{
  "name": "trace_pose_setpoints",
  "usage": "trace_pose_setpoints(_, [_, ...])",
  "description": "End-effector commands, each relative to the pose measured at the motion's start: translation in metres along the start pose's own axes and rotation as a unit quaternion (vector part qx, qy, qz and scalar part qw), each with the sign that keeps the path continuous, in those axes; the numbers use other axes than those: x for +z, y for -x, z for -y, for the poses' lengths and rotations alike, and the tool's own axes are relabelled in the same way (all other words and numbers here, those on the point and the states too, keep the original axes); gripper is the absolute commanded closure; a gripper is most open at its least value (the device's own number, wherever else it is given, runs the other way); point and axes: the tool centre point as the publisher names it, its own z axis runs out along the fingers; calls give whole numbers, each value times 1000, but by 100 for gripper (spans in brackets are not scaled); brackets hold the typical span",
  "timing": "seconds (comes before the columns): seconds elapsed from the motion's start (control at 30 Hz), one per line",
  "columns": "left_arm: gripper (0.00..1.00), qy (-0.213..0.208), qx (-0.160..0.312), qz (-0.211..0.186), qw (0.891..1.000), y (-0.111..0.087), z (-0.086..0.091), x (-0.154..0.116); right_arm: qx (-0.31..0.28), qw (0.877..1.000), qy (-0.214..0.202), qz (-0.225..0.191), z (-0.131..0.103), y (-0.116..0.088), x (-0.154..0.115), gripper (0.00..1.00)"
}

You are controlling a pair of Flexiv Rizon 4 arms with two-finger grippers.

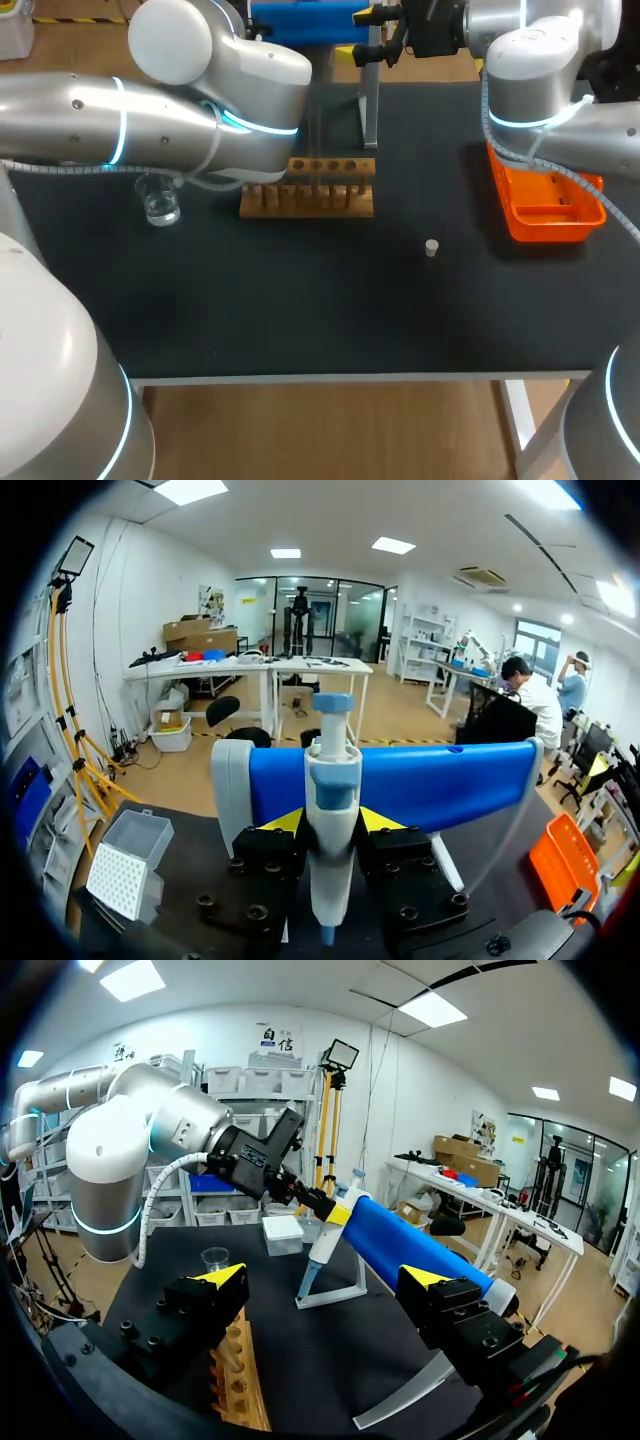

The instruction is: Invert the test tube, pick up the pipette, mount the tip to pipette, aspirate from beaker and dispense into the tube, eject the tip, return the pipette, and cap with the stopper.

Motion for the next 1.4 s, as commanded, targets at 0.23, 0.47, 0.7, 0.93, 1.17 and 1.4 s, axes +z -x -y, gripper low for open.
trace_pose_setpoints(0.23, [0, -2, 2, -9, 1000, 0, 4, -3, 0, 1000, 0, 1, 0, -1, 0, 0])
trace_pose_setpoints(0.47, [0, -31, -3, -30, 999, -6, 10, -20, 0, 1000, 0, 1, 0, -1, 0, 0])
trace_pose_setpoints(0.7, [0, -46, 14, -64, 997, -15, 10, -48, 0, 1000, 0, 1, 0, -1, 0, 0])
trace_pose_setpoints(0.93, [0, -67, 62, -126, 988, -18, 6, -91, 0, 1000, 0, 1, 0, -1, 0, 0])
trace_pose_setpoints(1.17, [0, -67, 128, -278, 950, -32, 5, -127, 0, 1000, 0, 1, 0, -1, 0, 0])
trace_pose_setpoints(1.4, [0, -31, 196, -410, 891, -56, -11, -147, 0, 1000, 0, 1, 0, -1, 0, 0])
